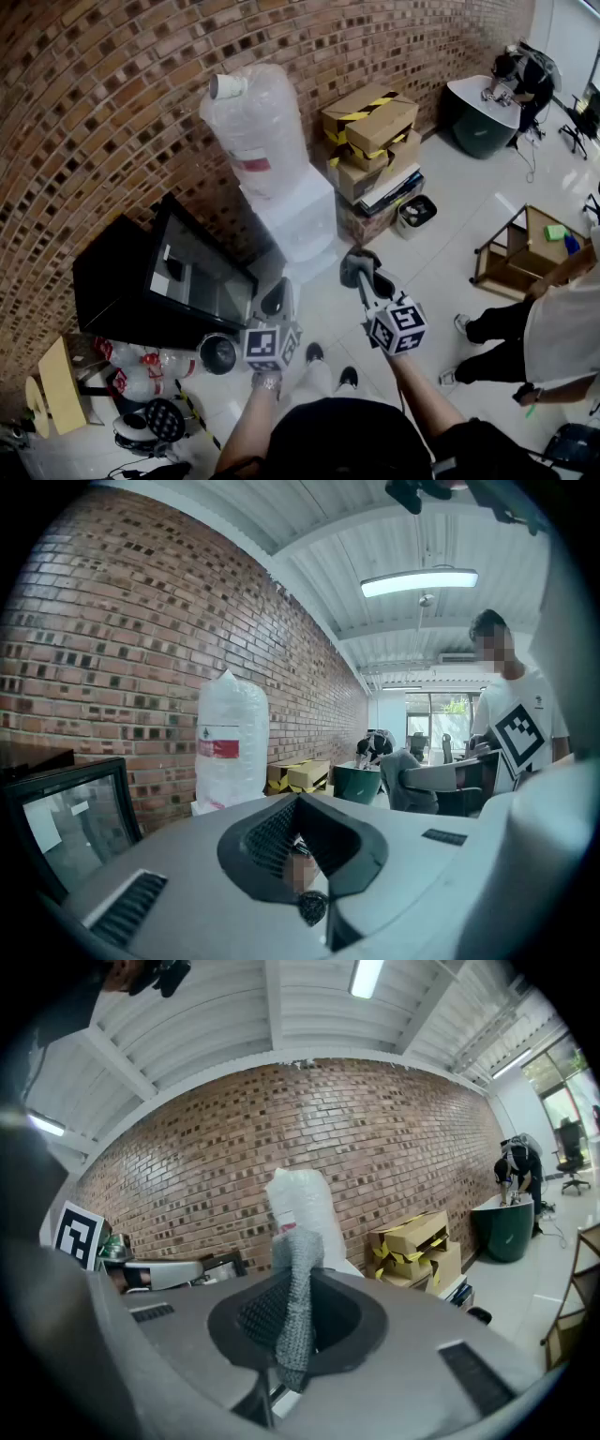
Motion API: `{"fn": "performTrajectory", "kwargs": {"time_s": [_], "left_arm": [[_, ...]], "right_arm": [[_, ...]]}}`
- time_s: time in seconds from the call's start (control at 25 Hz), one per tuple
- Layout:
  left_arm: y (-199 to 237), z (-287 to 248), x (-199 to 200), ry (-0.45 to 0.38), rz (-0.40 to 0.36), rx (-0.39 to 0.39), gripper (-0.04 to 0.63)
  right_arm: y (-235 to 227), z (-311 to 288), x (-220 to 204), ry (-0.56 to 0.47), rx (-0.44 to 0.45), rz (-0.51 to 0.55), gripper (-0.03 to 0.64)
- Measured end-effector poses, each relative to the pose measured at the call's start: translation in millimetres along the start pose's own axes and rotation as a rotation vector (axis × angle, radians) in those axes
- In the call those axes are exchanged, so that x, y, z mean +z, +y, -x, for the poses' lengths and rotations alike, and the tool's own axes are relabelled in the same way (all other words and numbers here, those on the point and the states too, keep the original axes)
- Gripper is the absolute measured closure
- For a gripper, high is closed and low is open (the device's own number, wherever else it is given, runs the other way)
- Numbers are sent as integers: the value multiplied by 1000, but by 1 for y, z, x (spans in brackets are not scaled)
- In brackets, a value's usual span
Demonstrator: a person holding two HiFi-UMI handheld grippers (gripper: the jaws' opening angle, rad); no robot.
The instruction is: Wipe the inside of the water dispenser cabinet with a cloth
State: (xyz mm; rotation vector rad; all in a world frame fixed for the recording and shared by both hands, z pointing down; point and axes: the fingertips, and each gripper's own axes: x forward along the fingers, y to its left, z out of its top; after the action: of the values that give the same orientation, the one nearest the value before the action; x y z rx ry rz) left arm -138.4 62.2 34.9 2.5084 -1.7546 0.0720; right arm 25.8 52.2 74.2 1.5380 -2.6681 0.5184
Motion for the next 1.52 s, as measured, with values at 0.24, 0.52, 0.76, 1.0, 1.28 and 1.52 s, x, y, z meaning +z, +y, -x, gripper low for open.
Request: {"fn": "performTrajectory", "kwargs": {"time_s": [0.24, 0.52, 0.76, 1.0, 1.28, 1.52], "left_arm": [[9, -37, -5, 0, -3, -10, 594], [40, -99, -7, -28, 0, -7, 594], [58, -148, -38, -63, 14, 1, 594], [52, -183, -122, -25, -21, 32, 594], [60, -225, -283, 6, 45, 46, 594], [84, -237, -436, 5, -47, -4, 594]], "right_arm": [[-28, -35, 12, -17, -1, 37, 578], [-67, -101, 33, -33, -21, 100, 578], [-97, -164, 16, -33, 19, 159, 578], [-176, -218, -73, 0, 40, 175, 578], [-245, -302, -234, 46, 118, 215, 578], [-282, -353, -410, 74, 173, 223, 578]]}}
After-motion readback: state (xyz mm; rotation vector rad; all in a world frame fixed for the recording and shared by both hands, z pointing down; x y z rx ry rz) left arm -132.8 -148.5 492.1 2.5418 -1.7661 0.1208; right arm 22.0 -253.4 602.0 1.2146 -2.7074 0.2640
